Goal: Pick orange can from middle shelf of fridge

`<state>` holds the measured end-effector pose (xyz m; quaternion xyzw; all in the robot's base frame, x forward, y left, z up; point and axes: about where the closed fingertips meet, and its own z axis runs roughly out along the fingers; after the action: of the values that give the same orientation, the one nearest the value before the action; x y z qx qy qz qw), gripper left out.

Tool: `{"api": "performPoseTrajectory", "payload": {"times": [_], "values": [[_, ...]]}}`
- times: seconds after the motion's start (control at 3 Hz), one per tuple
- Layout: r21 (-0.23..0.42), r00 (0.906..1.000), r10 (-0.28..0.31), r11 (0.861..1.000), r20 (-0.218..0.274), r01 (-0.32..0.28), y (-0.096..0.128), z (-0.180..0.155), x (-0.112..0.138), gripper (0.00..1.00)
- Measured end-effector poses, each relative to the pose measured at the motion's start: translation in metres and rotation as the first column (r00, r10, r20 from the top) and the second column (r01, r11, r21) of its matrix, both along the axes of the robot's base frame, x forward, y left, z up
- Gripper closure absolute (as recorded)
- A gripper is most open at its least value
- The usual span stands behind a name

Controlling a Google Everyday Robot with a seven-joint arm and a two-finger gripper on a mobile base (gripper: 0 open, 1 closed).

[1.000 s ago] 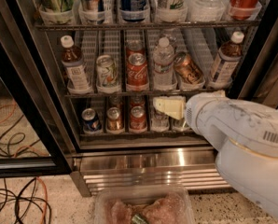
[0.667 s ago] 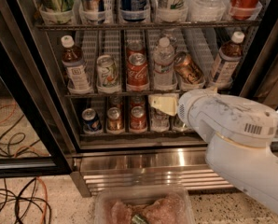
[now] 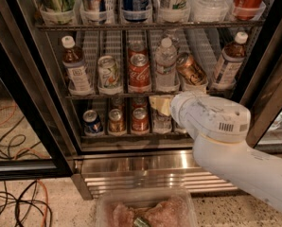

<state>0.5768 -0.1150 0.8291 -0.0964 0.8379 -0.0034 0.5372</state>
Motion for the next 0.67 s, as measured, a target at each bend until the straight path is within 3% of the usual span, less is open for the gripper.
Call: {"api": "performPoseTrajectory", "payload": {"times": [0.67], "values": [[0.021, 0.9981, -0.05, 0.999, 0.035, 0.05, 0.01, -0.013, 0.051, 0.21]]}}
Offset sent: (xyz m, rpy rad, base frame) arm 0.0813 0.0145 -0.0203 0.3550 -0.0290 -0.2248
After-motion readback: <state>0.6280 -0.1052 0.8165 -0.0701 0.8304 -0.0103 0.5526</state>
